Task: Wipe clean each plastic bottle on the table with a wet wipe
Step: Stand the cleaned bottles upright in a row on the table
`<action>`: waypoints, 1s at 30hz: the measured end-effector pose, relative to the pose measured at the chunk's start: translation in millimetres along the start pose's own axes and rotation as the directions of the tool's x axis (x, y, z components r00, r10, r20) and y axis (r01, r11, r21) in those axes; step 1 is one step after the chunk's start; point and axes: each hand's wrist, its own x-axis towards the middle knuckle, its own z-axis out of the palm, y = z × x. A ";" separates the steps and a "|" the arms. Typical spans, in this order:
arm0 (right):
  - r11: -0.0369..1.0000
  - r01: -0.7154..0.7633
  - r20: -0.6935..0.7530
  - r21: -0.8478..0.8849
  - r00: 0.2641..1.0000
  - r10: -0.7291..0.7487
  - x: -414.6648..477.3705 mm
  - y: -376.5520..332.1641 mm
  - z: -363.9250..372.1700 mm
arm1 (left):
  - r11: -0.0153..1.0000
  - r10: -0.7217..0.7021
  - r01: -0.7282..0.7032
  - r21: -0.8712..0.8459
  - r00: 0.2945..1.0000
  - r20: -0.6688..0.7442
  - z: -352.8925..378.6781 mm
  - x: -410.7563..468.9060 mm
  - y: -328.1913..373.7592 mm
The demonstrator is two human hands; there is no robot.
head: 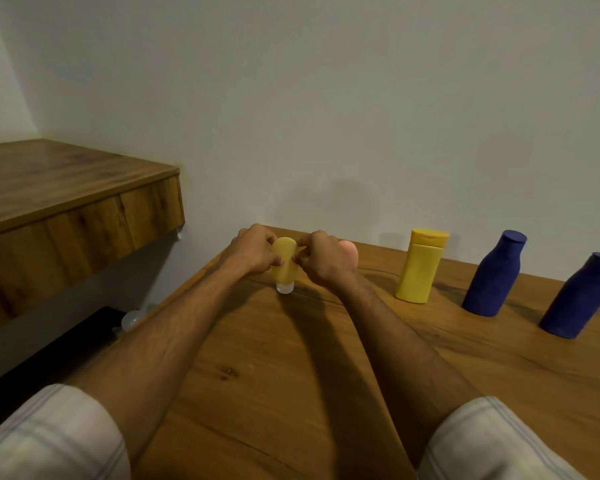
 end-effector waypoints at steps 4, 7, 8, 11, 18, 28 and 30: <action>1.000 -0.007 0.006 -0.008 1.000 0.007 -0.1 -0.5 0.7 | 1.000 -0.022 0.022 0.005 1.000 0.010 -0.8 -0.8 1.0; 1.000 -0.010 0.012 0.014 1.000 0.010 1.1 1.5 1.4 | 0.999 -0.031 0.031 0.014 1.000 -0.001 -2.3 -1.8 1.5; 1.000 -0.014 0.012 0.021 1.000 0.014 1.4 1.9 0.9 | 0.999 -0.034 0.034 0.017 0.999 -0.014 -2.8 -1.8 1.5; 0.998 -0.028 -0.007 0.048 1.000 0.029 2.0 3.0 -2.2 | 0.998 -0.051 0.053 0.017 0.994 -0.096 -5.6 -3.1 4.0; 0.994 -0.006 -0.095 0.113 0.995 0.017 -2.4 2.2 -17.4 | 1.000 0.009 -0.015 -0.018 0.961 -0.275 -15.8 -15.1 18.3; 0.988 0.117 -0.232 0.096 0.968 -0.092 -33.6 -2.4 -58.3 | 0.984 0.148 -0.170 -0.061 0.953 -0.264 -6.5 -46.5 65.5; 0.987 0.130 -0.252 0.091 0.962 -0.104 -39.9 -4.0 -66.7 | 0.975 0.183 -0.209 -0.069 0.945 -0.273 -4.8 -52.8 76.5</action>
